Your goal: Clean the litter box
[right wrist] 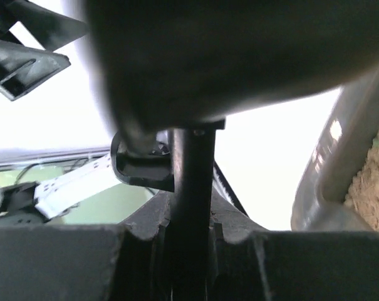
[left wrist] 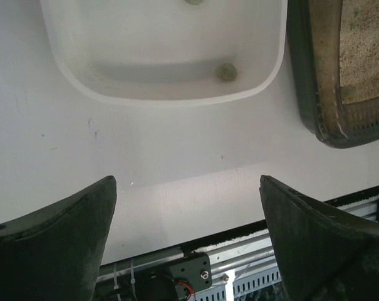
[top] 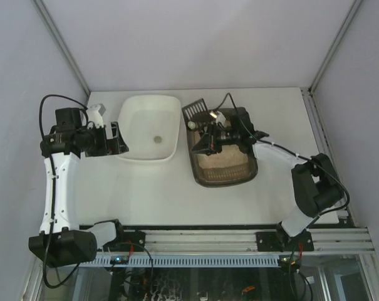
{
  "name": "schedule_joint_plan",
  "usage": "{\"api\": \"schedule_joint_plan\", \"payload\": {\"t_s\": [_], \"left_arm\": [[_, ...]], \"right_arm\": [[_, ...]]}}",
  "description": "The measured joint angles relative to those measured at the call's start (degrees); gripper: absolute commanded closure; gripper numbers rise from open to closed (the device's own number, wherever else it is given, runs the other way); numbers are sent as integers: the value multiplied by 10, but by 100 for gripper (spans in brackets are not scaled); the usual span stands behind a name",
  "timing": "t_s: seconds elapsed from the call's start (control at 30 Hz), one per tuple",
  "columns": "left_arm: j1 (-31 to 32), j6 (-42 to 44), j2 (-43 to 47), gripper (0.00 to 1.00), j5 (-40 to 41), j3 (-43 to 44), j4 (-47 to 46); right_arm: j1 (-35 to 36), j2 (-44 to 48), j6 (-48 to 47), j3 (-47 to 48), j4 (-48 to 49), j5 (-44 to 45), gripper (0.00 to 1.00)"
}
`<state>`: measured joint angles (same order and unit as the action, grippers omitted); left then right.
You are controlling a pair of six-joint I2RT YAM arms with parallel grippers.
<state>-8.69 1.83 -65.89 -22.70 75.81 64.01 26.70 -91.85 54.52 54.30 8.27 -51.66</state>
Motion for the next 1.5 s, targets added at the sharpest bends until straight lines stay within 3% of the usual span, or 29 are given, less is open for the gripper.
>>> {"api": "schedule_joint_plan", "payload": {"t_s": [0.23,0.47,0.6,0.73,1.07,1.33,1.5], "left_arm": [[-46,-18,3,0,9,-1,-39],[-82,-44,1,0,50,-1,-65],[-85,-63,-3,0,88,-1,-68],[-86,-80,3,0,107,-16,-85],[-86,-108,30,0,119,-34,-96],[-86,-120,34,0,119,-34,-95],[-84,-131,32,0,114,-26,-88]], "right_arm": [[70,-119,-145,291,-272,105,100],[156,-384,-267,708,-565,308,100],[201,-482,-309,860,-674,422,100],[235,-491,-350,864,-721,506,100],[279,-455,-458,780,-676,677,100],[282,-409,-492,758,-628,725,100],[269,-344,-464,706,-592,693,100]]}}
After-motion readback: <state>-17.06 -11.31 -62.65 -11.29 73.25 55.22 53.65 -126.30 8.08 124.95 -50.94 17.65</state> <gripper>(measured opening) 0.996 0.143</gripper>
